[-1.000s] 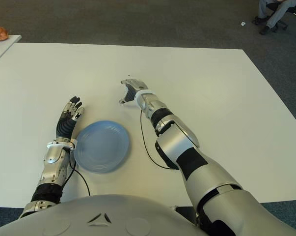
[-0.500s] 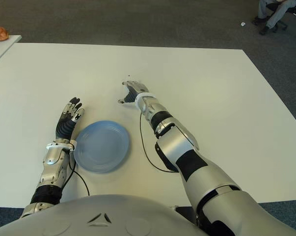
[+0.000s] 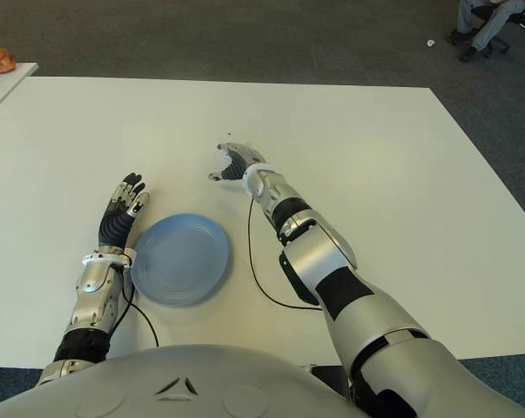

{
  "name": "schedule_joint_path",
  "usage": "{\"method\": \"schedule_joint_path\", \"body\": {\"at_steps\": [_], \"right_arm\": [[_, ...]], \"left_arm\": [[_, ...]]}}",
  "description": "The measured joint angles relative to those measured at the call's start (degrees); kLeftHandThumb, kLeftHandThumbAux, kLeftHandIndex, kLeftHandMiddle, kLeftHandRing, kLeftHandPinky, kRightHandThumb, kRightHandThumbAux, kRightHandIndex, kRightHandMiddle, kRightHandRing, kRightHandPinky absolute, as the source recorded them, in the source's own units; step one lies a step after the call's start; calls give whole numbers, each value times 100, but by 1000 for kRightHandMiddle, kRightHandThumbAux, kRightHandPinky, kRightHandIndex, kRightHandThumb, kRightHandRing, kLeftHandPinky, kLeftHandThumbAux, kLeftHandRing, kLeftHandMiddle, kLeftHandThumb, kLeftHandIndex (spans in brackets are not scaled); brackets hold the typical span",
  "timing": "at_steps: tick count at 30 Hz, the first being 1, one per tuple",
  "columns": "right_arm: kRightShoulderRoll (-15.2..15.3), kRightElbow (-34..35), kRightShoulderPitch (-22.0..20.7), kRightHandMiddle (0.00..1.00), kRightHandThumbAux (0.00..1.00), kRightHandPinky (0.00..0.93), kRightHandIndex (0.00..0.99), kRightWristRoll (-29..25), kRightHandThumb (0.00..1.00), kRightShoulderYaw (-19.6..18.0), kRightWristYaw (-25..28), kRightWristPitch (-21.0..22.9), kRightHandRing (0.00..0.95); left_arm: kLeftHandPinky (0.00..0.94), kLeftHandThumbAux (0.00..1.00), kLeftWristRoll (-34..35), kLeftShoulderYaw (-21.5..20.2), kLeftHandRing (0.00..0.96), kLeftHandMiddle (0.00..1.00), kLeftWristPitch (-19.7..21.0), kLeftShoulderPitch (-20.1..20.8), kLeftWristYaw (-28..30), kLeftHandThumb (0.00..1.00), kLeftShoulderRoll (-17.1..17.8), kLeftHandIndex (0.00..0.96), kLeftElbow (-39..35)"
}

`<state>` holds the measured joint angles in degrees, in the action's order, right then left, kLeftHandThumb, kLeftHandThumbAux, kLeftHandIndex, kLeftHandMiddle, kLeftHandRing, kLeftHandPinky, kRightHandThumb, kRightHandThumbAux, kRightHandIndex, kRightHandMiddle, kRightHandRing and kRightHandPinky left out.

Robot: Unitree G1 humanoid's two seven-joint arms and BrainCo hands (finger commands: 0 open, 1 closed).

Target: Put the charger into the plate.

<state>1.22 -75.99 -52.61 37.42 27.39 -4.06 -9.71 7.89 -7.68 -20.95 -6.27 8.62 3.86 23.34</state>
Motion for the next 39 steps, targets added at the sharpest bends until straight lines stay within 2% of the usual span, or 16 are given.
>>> {"method": "schedule_joint_path", "body": {"at_steps": [8, 15, 20, 29, 34, 39], "right_arm": [[131, 39, 4, 0, 474, 0, 0, -452, 0, -350, 509, -154, 0], [328, 261, -126, 0, 463, 0, 0, -980, 0, -717, 1574, -102, 0], [530, 471, -170, 0, 475, 0, 0, -1121, 0, -758, 2433, -2, 0], [880, 888, -86, 0, 524, 0, 0, -1184, 0, -646, 3302, -105, 0], [1249, 1511, 118, 0, 542, 0, 0, -1279, 0, -591, 4043, -120, 0], [1789, 2828, 617, 0, 557, 0, 0, -1489, 0, -583, 4986, 93, 0]], "left_arm": [[21, 553, 0, 1, 38, 67, 0, -23, 0, 0, -1, 12, -18], [15, 554, 2, -8, 35, 65, -6, 5, 3, 0, 7, 9, -21], [17, 551, 3, -5, 35, 66, -4, 18, 36, 0, 7, 9, 0], [8, 548, 3, -5, 34, 65, -3, 35, 42, 0, 6, 9, 31], [7, 546, 4, -9, 31, 62, -4, 47, 44, 0, 7, 9, 42], [12, 543, 4, -15, 30, 60, -7, 65, 44, 0, 9, 8, 51]]}}
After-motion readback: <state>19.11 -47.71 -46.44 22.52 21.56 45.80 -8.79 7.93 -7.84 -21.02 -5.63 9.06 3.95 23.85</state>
